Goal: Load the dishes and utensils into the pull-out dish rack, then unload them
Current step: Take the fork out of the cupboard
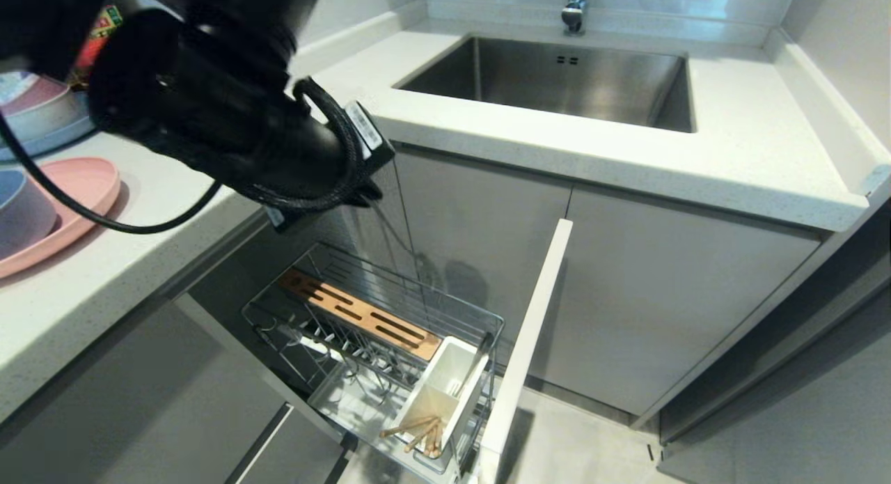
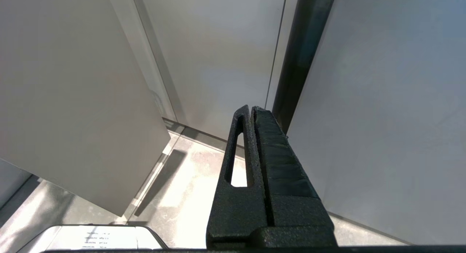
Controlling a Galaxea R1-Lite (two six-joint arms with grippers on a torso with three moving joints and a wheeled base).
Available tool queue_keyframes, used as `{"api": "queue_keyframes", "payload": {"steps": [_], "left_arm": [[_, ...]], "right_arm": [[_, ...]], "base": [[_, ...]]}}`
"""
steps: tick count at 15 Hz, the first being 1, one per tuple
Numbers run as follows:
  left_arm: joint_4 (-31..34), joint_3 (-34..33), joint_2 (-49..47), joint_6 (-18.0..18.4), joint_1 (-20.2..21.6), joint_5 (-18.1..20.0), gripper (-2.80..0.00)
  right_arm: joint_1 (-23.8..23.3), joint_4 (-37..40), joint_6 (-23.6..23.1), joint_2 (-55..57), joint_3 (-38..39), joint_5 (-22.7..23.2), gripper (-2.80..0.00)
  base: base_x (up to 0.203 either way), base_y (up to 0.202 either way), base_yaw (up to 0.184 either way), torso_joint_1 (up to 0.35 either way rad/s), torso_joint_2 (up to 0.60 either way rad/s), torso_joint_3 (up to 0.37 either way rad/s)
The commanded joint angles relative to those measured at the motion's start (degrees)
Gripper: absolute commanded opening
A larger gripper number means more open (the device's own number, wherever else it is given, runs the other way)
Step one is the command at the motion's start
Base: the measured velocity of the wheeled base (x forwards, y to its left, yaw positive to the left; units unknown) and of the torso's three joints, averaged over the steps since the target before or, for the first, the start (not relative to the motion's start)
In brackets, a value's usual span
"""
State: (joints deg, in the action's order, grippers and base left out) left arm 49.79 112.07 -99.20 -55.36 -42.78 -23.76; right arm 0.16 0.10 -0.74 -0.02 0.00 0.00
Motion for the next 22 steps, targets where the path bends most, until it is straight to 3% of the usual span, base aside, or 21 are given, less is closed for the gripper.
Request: {"api": "queue_keyframes", "payload": {"steps": [1,8,15,22], "left_arm": [[-0.5,0.0,5.6,0.2,0.1,-1.8,-2.8],[-7.0,-0.1,17.2,5.9,3.4,-9.4,-2.8],[-13.8,-0.2,22.2,13.7,11.6,-17.4,-2.8],[-13.9,-0.3,20.9,21.4,22.2,-22.1,-2.8]], "right_arm": [[0.0,0.0,0.0,0.0,0.0,0.0,-2.8],[0.0,0.0,0.0,0.0,0.0,0.0,-2.8],[0.0,0.0,0.0,0.0,0.0,0.0,-2.8],[0.0,0.0,0.0,0.0,0.0,0.0,-2.8]], "base": [[0.0,0.0,0.0,0.0,0.0,0.0],[0.0,0.0,0.0,0.0,0.0,0.0],[0.0,0.0,0.0,0.0,0.0,0.0],[0.0,0.0,0.0,0.0,0.0,0.0]]}}
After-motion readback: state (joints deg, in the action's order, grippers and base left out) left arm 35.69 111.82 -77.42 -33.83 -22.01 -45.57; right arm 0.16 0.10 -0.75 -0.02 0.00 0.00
